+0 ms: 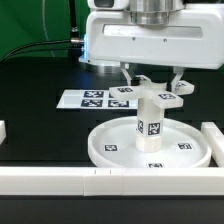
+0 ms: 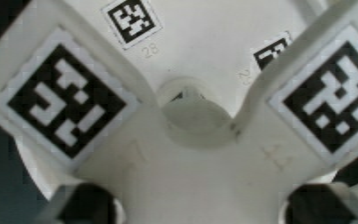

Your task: Assemble round table

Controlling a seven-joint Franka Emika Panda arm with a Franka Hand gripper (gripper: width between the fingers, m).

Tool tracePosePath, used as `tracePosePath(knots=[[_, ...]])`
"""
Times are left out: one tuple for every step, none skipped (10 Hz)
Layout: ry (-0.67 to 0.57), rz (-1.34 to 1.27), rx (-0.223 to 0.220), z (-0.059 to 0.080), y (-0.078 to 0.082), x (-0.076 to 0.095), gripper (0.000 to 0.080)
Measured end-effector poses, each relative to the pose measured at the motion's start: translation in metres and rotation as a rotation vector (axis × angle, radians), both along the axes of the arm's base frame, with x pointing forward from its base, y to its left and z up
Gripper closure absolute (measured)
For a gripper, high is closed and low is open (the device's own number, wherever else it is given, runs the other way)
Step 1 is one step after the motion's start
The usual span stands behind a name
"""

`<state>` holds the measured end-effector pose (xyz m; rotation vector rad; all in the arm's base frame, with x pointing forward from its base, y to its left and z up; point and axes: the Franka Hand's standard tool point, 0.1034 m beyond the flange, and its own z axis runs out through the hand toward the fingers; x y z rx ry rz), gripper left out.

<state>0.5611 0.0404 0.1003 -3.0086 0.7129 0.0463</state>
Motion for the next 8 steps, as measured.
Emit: tracePosePath(knots=[[0.000, 0.008, 0.000, 0.000, 0.000, 0.000, 0.0199], [0.000, 0.009, 0.000, 0.000, 0.000, 0.000, 0.0165], [0.009, 0.014, 0.001, 0.007, 0.001, -0.001, 0.0165], [0.014, 0.023, 0.004, 0.020, 0.001, -0.002, 0.0153], [0.019, 0.030, 0.007, 0.031, 0.001, -0.003, 0.0151], [0.014, 0.030, 0.006, 0.029, 0.001, -0.003, 0.0151], [0.017, 0.031, 0.006, 0.026, 0.001, -0.003, 0.0151], [0.017, 0.031, 0.006, 0.027, 0.001, -0.003, 0.0151]])
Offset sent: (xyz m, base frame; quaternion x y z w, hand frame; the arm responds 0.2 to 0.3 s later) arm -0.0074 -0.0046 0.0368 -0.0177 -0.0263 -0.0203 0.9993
